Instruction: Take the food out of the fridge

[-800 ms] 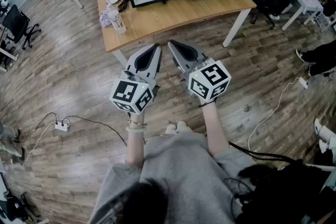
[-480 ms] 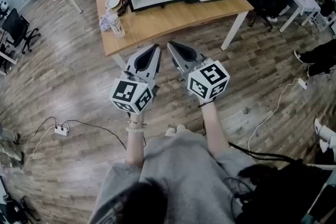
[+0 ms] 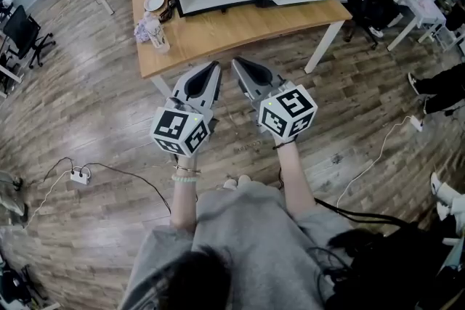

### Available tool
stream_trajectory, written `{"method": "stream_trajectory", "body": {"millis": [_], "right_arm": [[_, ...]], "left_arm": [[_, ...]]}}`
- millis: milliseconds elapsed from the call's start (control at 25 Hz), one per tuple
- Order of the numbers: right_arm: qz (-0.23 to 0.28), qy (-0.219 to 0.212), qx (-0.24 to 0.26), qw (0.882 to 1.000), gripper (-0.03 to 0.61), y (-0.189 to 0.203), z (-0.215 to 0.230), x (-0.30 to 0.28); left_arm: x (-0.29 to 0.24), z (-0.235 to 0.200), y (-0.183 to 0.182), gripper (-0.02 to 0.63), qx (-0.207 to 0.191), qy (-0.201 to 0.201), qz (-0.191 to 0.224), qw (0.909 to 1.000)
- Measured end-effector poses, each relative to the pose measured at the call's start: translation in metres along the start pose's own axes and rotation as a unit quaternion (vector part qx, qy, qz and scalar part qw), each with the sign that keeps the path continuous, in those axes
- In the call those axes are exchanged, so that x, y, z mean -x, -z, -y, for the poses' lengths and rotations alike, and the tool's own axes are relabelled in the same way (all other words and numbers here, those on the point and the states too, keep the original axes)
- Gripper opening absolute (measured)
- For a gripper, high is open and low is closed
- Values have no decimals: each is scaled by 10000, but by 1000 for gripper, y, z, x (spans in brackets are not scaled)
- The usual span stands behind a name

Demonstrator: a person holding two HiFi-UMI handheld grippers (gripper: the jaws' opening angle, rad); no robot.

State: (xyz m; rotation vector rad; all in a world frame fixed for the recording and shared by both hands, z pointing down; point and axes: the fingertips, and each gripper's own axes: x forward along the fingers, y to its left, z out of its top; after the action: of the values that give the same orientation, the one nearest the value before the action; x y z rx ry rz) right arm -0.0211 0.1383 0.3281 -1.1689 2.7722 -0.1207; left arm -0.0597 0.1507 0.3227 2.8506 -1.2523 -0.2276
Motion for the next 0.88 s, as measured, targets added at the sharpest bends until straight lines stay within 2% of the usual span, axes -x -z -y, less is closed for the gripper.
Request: {"method": "stream_trajectory", "body": {"millis": [480,880], "right_arm": [[67,-210,-259,9994,9,2,42,-32],[139,-68,-282,9995,9,1,100,-76]], "left_arm": [[-39,-26,12,8,43,-185,-95,9998],[-101,-67,15,8,3,-14,-93,10000]]}}
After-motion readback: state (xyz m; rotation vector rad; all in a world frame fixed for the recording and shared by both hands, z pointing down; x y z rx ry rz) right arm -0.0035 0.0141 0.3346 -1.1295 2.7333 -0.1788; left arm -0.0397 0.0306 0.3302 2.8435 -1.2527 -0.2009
